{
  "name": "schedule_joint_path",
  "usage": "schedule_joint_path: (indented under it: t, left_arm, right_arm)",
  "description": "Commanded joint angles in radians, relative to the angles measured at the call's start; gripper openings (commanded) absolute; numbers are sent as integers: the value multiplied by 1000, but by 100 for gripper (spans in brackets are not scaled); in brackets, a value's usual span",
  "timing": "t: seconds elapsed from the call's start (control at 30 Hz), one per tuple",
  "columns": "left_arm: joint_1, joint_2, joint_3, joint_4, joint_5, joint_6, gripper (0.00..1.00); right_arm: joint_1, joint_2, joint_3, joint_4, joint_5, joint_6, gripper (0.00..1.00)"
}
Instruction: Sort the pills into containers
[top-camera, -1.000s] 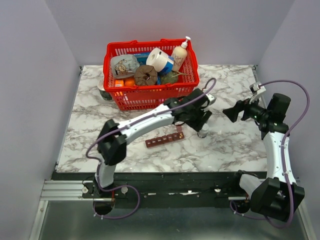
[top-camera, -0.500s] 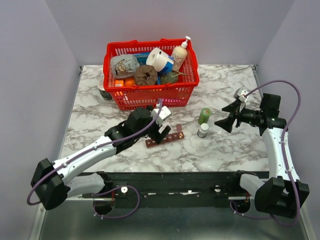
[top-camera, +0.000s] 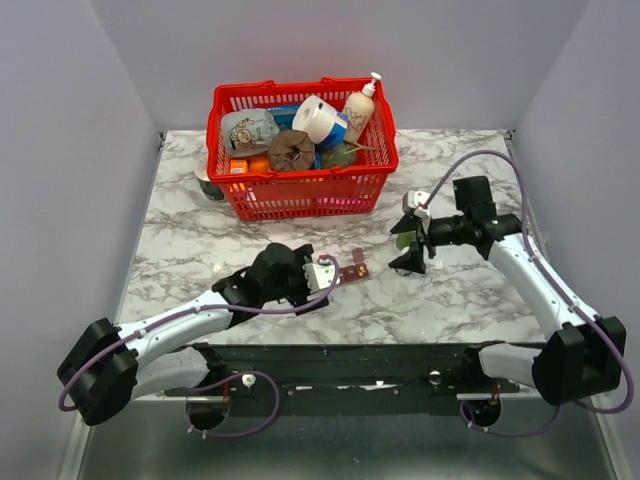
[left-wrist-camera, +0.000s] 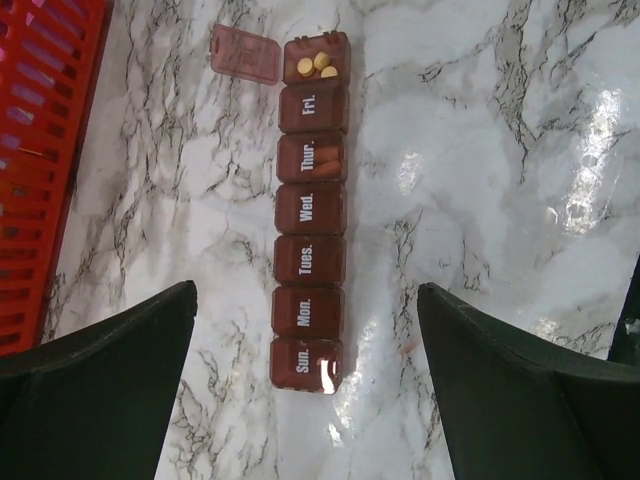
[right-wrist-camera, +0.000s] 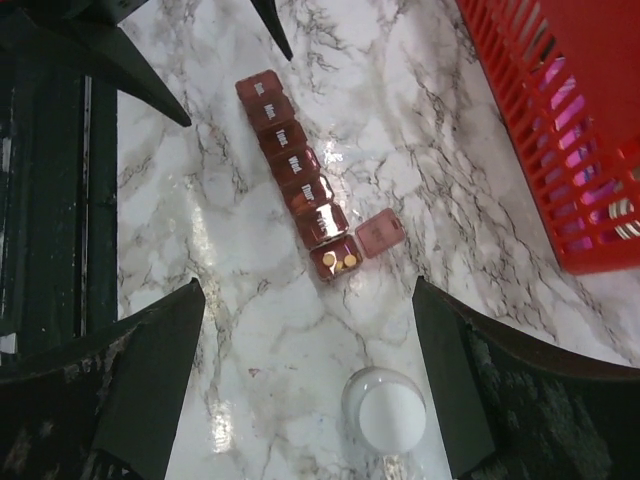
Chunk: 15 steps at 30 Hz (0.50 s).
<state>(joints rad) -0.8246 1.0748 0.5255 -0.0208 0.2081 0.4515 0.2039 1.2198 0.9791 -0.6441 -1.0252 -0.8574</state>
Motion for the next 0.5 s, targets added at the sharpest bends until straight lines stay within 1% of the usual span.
schedule_joint_path:
  t: [0.0,0.07,0.17,0.33,0.37,0.4,0.47]
  left_arm:
    - [2,54,30,102,62,75,99]
    - [1,86,45,93,68,85,99]
    - [-7,149,73,85,60,101,99]
    - [-24,269,140,39,16,150,97]
    - [-27,287,151,32,-16,154,97]
    - [-30,327,172,22,-32,161,96]
    - [-38,358,194,-14,-53,180,95]
  right_arm:
    - [68,81,55,95,80,93,90]
    - [97,127,85,104,111,125,88]
    - [117,165,104,135,132,217,85]
    - [129,164,55,217,149,290,81]
    - [130,164,49,227,151,297,81]
    - [129,164,43,233,152,308,79]
    - [129,165,33,248,157,319,77]
